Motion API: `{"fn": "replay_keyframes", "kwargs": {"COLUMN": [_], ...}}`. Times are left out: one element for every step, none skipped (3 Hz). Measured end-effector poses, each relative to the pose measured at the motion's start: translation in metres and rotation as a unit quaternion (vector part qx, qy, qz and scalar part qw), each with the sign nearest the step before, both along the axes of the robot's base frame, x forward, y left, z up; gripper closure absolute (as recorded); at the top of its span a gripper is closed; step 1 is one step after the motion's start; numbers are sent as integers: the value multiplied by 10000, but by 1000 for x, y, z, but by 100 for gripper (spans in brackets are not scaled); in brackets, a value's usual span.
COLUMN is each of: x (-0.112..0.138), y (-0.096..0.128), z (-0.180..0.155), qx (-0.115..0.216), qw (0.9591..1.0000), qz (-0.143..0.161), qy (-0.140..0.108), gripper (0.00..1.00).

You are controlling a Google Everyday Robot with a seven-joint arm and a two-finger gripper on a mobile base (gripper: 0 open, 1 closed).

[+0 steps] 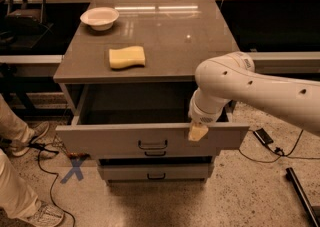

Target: Open top drawer

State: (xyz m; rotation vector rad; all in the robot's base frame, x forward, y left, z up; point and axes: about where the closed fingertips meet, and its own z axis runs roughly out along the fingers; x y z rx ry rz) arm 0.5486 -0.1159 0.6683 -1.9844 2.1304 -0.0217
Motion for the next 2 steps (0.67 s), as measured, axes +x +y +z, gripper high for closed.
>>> {"fn": "replay_keyframes", "kwargs": {"x": [0,-1], "y": [0,-1], "z": [-1,-5], "qx": [-3,23], "qw": [10000,9997], "qz": [3,19], "qy": [7,234], "gripper": [0,0]}}
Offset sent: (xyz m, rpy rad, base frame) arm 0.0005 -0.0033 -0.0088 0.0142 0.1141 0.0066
